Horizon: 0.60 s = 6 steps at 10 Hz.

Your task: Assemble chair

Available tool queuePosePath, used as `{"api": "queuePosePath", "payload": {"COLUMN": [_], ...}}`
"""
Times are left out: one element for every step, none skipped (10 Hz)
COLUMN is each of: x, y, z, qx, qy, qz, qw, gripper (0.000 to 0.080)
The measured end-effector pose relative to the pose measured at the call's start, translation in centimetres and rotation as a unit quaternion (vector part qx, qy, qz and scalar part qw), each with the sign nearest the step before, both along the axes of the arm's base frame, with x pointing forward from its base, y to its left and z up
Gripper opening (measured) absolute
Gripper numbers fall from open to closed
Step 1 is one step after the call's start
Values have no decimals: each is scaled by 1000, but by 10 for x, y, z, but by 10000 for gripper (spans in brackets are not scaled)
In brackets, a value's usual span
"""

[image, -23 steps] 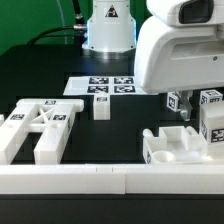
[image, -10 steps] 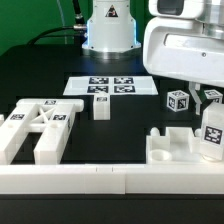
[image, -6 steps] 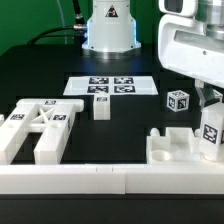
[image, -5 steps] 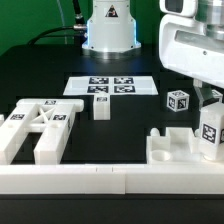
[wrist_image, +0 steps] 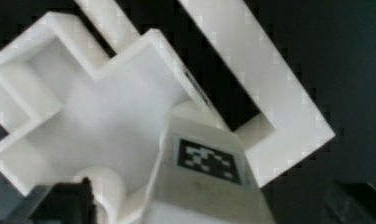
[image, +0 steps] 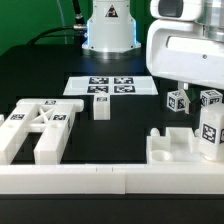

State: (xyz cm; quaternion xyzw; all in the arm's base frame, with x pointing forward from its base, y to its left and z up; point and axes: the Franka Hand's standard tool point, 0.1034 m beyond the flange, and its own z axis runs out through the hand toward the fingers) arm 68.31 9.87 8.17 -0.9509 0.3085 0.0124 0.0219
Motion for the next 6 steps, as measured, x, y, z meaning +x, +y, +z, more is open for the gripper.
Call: {"api": "queuePosePath", "payload": {"x": [0,0,1,2,2,4], "y": [0,-1,0,-1,-2,-4], "z": [0,0,1,1,0,0], "qx": [0,-1,-3,-11,-15,-20], "qy": [-2,-5,-10,-19,-22,-28], "qz": [41,87,145,203,237,307], "qw": [999,996,989,979,971,951], "gripper": [648,649,649,649,649,649]}}
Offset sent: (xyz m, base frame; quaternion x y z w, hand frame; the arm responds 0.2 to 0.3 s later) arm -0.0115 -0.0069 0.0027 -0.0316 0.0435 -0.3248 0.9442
